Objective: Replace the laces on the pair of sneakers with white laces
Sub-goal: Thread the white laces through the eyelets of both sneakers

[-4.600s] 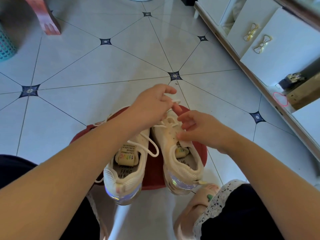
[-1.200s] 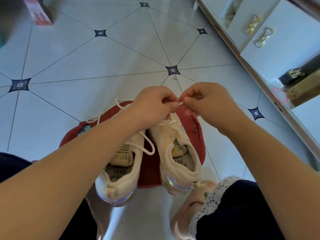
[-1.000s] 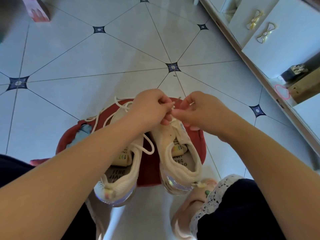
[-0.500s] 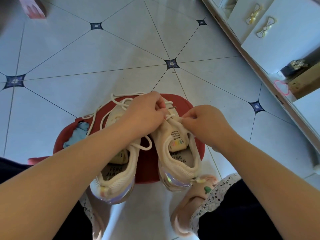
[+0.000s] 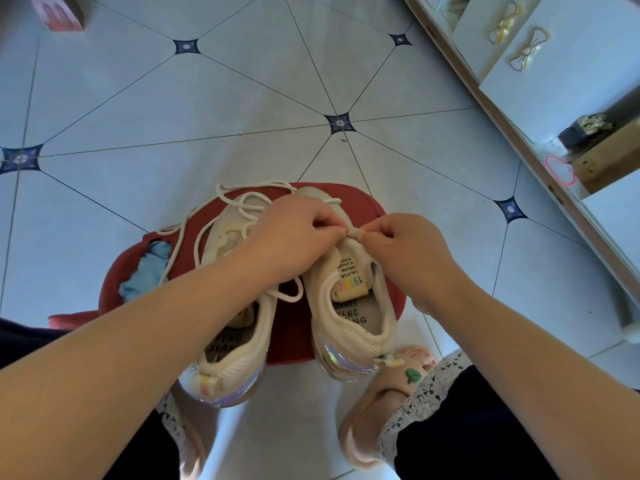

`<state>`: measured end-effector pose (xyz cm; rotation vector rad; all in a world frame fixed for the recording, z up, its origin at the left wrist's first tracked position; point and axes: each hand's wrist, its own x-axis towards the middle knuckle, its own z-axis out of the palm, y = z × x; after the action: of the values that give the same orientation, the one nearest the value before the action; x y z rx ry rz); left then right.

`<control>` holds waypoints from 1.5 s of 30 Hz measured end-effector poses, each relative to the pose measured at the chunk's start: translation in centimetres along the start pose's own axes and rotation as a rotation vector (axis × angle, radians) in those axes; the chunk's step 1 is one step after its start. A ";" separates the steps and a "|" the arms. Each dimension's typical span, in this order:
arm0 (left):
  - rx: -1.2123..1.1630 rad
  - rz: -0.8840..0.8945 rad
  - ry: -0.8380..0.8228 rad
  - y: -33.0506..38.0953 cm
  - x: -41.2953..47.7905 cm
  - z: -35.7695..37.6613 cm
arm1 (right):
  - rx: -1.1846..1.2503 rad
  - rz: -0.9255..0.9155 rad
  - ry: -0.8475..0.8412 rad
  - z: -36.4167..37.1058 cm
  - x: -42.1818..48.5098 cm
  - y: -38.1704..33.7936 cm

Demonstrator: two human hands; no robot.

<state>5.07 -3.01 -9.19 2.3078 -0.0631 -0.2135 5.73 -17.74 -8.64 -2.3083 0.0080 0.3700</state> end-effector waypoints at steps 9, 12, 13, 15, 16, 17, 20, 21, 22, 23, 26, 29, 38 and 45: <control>0.136 0.010 -0.004 -0.4 -0.1 0.5 | 0.442 0.264 -0.059 0.1 -0.1 0.0; 0.110 0.000 0.009 -0.3 -0.1 0.6 | 0.580 0.291 -0.091 0.0 -0.4 0.1; 0.116 -0.005 0.012 -0.4 -0.2 0.6 | 0.601 0.291 -0.095 0.0 -0.5 0.2; 0.121 -0.019 0.036 -0.7 -0.2 0.7 | 0.617 0.292 -0.103 0.0 -0.6 0.2; 0.116 -0.027 0.052 -0.8 -0.2 0.7 | 0.618 0.293 -0.107 0.0 -0.6 0.2; 0.106 -0.035 0.064 -0.9 -0.2 0.8 | 0.620 0.295 -0.112 0.0 -0.6 0.2; 0.076 -0.055 0.093 -0.8 -0.3 0.9 | 0.619 0.290 -0.128 -0.1 -0.5 0.2; 0.065 -0.064 0.106 -0.8 -0.3 1.0 | 0.621 0.288 -0.133 -0.1 -0.5 0.2; 0.060 -0.073 0.117 -0.7 -0.3 1.1 | 0.623 0.286 -0.138 -0.1 -0.6 0.2; 0.062 -0.082 0.125 -0.6 -0.3 1.2 | 0.624 0.282 -0.143 -0.1 -0.6 0.2; 0.096 -0.102 0.142 -0.3 -0.2 1.5 | 0.627 0.273 -0.148 -0.1 -0.6 0.1; 0.120 -0.112 0.153 -0.2 0.0 1.7 | 0.625 0.270 -0.142 -0.1 -0.6 0.1; 0.228 -0.099 0.214 0.3 -0.3 2.5 | 0.635 0.243 -0.145 0.1 -0.7 0.5; 0.231 -0.075 0.185 0.4 -0.1 2.7 | 0.625 0.216 -0.142 0.0 -0.7 0.8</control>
<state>4.56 -5.22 -10.71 2.5524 0.0969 -0.0308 5.00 -18.34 -9.00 -1.6634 0.2667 0.5513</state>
